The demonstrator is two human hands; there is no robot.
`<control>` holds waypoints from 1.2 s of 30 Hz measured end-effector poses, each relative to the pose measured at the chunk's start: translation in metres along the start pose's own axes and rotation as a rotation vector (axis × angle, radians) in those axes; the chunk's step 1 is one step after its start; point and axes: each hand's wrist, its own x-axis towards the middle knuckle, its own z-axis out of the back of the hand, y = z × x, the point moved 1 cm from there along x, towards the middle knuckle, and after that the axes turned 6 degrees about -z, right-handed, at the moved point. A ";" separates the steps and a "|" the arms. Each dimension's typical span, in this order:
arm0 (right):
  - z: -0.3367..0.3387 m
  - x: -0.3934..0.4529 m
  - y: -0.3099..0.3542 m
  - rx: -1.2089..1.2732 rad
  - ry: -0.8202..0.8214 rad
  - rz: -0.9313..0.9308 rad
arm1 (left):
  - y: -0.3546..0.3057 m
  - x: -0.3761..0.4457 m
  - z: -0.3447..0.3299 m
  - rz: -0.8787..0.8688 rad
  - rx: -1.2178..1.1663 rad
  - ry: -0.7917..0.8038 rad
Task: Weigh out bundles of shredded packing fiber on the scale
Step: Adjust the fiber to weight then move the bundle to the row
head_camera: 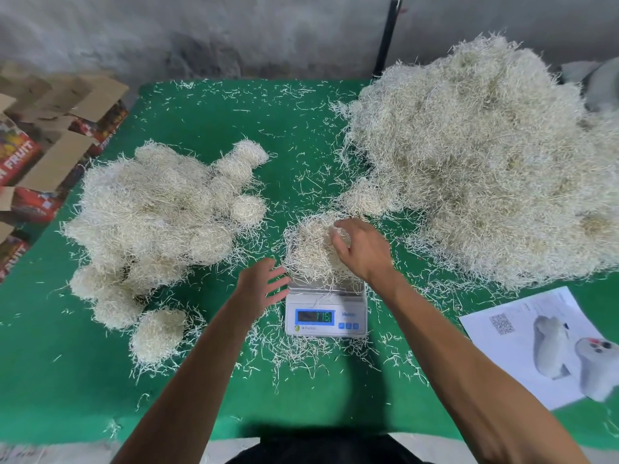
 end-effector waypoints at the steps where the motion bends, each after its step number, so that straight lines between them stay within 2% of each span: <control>1: 0.000 0.001 0.000 0.003 0.007 -0.007 | 0.001 0.001 0.000 0.007 -0.009 -0.004; 9: -0.006 0.020 -0.004 0.040 -0.047 -0.042 | 0.012 0.006 0.010 0.081 -0.070 -0.103; 11: -0.009 0.025 -0.001 -0.007 0.050 -0.089 | 0.015 0.005 0.013 0.120 -0.108 -0.106; 15: -0.032 0.020 0.012 -0.116 0.381 -0.124 | 0.020 0.001 -0.002 0.264 -0.209 -0.014; 18: -0.054 0.004 0.022 -0.162 0.437 -0.082 | 0.023 0.000 -0.019 0.333 -0.283 0.010; 21: -0.057 -0.007 0.033 0.120 0.340 -0.046 | 0.023 -0.002 -0.030 0.332 -0.340 0.058; 24: -0.046 -0.012 0.056 0.359 0.181 0.106 | 0.007 -0.002 -0.044 0.217 -0.548 0.256; 26: -0.040 -0.015 0.067 0.428 0.179 0.192 | -0.010 0.001 -0.050 0.132 -0.568 0.216; 28: -0.032 -0.014 0.066 0.551 0.180 0.161 | -0.025 0.006 -0.046 0.087 -0.641 0.139; 31: -0.018 0.000 0.052 0.650 -0.036 -0.006 | -0.039 0.019 -0.038 -0.006 -0.474 0.235; 32: -0.012 0.006 0.049 0.691 -0.078 -0.072 | -0.046 0.017 -0.038 -0.065 -0.321 0.160; 33: -0.007 0.013 0.047 0.757 -0.071 -0.137 | -0.053 0.021 -0.039 -0.079 -0.203 0.118; 36: 0.005 0.033 0.043 1.011 0.148 -0.268 | -0.070 0.025 -0.038 -0.197 0.208 0.246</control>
